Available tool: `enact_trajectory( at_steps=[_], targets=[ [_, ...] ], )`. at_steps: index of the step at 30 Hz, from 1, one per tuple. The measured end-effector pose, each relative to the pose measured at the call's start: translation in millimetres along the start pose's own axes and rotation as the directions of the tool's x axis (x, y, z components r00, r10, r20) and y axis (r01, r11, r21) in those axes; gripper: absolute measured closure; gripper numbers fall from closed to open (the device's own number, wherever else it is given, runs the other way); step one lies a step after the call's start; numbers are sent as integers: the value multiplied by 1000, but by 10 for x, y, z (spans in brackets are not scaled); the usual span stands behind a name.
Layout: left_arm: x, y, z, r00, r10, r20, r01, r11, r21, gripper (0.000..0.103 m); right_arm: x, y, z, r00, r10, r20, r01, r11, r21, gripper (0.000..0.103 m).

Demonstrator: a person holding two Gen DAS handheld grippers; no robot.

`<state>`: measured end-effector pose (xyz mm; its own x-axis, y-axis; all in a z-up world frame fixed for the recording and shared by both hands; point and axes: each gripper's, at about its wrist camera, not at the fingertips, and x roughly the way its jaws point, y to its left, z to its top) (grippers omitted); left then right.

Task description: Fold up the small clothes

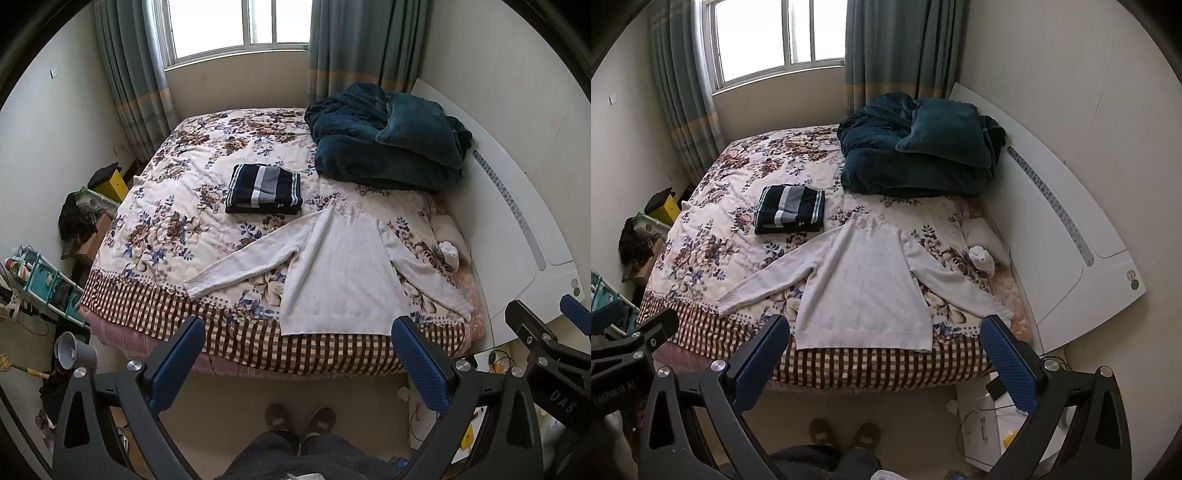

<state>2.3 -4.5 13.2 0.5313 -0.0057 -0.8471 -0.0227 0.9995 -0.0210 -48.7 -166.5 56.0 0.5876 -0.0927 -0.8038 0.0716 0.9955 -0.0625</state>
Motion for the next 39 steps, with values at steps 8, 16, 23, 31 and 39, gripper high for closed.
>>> enact_trajectory(
  at_steps=[8,16,23,31,39],
  targets=[
    [-13,-25,9,1000,2,2,-2,1000,1,0,-60,3,63,1000,5,5,-5,1000,0,0],
    [-10,-5,-11,1000,1,9,-1,1000,3,0,-87,-11,86,1000,9,3,-9,1000,-1,0],
    [-30,-5,-3,1000,0,5,0,1000,-2,0,-75,-6,54,1000,9,6,-9,1000,1,0],
    [-33,4,1,1000,-1,7,1,1000,-4,0,-101,10,73,1000,7,2,-7,1000,0,0],
    [-48,1,20,1000,0,10,0,1000,-2,0,-119,9,56,1000,11,4,-11,1000,0,0]
  ],
)
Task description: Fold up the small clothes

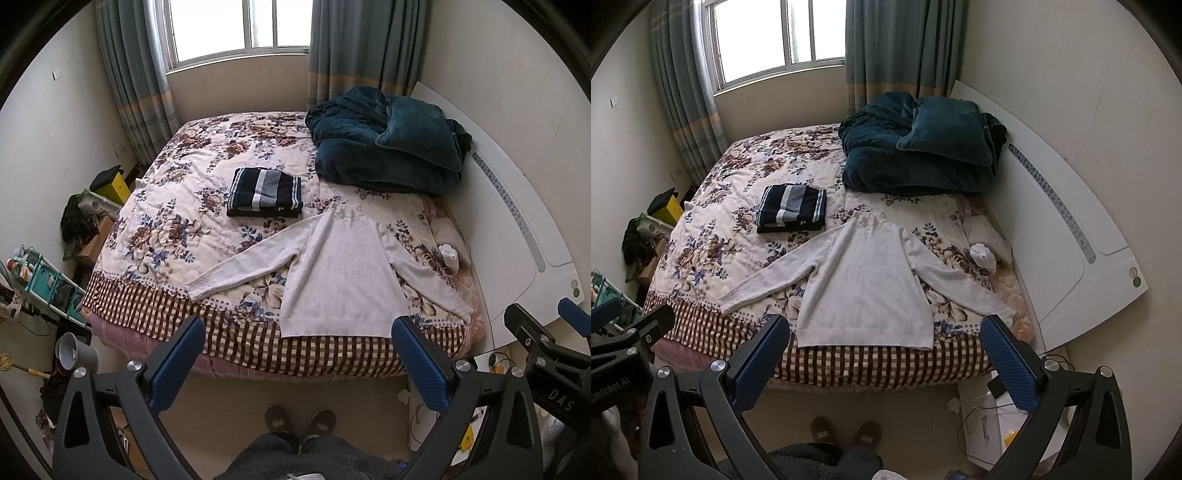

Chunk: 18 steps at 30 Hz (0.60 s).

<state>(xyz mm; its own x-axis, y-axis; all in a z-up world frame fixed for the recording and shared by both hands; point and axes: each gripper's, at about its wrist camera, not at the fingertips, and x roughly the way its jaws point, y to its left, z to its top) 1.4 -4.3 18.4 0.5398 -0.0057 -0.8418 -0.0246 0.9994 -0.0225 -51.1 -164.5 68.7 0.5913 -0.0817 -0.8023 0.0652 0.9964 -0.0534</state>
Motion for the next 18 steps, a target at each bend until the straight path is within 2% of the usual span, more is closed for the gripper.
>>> enact_trajectory(
  at_steps=[18],
  targets=[
    [-37,-1,54,1000,3,5,-3,1000,0,0,17,-32,-22,1000,6,1,-6,1000,4,0]
  ],
)
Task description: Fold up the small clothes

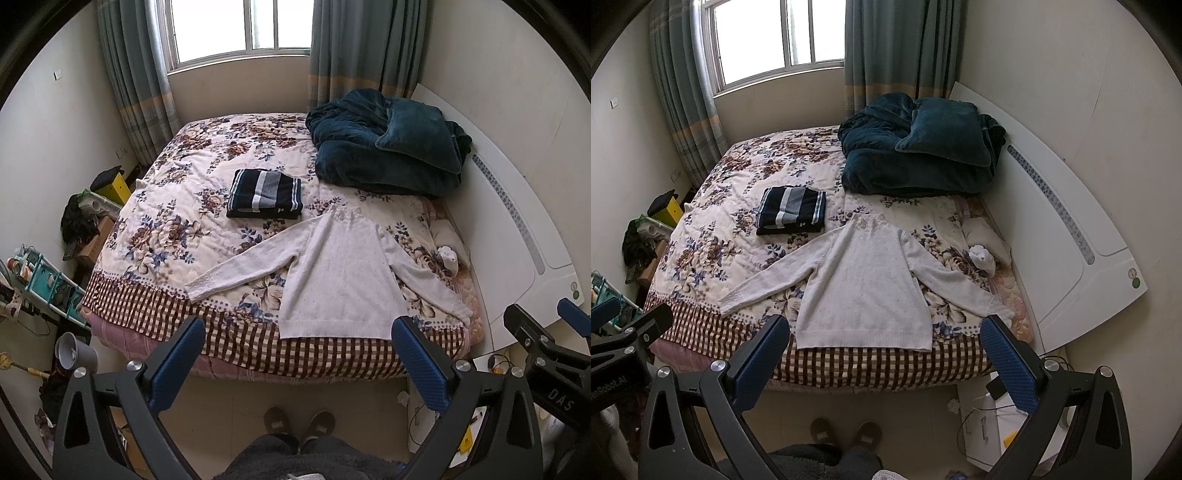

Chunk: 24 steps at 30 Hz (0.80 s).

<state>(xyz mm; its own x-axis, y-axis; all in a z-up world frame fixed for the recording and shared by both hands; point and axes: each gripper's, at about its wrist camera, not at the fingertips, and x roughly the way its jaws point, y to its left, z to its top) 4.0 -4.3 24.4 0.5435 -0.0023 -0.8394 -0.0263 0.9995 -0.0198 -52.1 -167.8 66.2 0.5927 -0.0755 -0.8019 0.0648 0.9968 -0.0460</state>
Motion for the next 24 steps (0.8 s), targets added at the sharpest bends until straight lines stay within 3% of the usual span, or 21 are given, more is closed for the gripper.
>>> enact_trajectory(
  at_steps=[15,20,24],
  targets=[
    [30,12,37,999,29,26,-29,1000,-11,0,60,-18,-36,1000,10,-7,-10,1000,-3,0],
    [352,-43,147,995,81,55,-79,996,-36,0,211,-84,-27,1000,4,-13,-4,1000,22,0],
    [716,-168,270,991,114,65,-113,993,-18,0,593,-207,23,999,-7,-42,10,997,71,0]
  ],
)
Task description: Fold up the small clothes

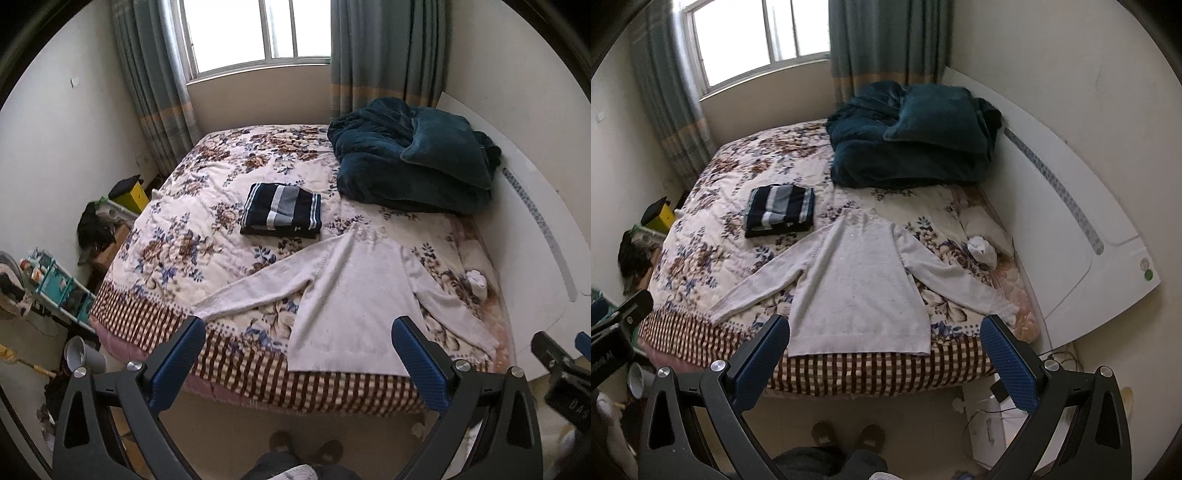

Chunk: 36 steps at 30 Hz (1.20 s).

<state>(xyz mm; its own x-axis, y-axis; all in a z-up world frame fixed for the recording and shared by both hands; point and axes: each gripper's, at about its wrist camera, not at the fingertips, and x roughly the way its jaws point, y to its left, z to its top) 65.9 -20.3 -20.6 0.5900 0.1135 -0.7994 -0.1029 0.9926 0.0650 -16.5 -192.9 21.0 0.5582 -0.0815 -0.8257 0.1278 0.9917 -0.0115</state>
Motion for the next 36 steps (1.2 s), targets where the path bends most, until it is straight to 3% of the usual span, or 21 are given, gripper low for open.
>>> enact_trajectory(
  at_steps=[7,12,15,18,20,24,28,32,36],
  targets=[
    [823,-378,201,998,2,-67,2,998,66,0,928,-323,295,997,-44,-69,53,991,122,0],
    [1689,-754,307,992,0,-130,19,988,151,0,1791,-560,459,987,-67,-145,100,966,238,0],
    [2391,-992,310,980,-24,-196,64,978,200,0,2470,-782,477,973,-81,-216,152,928,339,0],
    [3109,-1228,216,963,-29,-266,91,970,226,0,3169,-1114,347,953,-74,-294,208,865,456,0],
    [3539,-1345,114,950,-7,-313,86,967,240,0,3598,-1337,172,942,-64,-329,241,810,535,0],
    [4411,-1596,-166,912,42,-407,69,965,253,0,4392,-1932,-361,917,-62,-394,334,659,674,0],
    [5135,-1791,-410,883,99,-459,30,964,265,0,4916,-2639,-928,901,-83,-425,413,458,787,0],
    [5691,-1999,-579,866,159,-474,-18,957,288,0,5388,-3395,-1439,907,-125,-403,422,270,866,0],
    [6087,-2079,-700,855,179,-487,-57,965,256,0,5798,-3915,-1769,917,-136,-375,393,148,908,4]
  ],
)
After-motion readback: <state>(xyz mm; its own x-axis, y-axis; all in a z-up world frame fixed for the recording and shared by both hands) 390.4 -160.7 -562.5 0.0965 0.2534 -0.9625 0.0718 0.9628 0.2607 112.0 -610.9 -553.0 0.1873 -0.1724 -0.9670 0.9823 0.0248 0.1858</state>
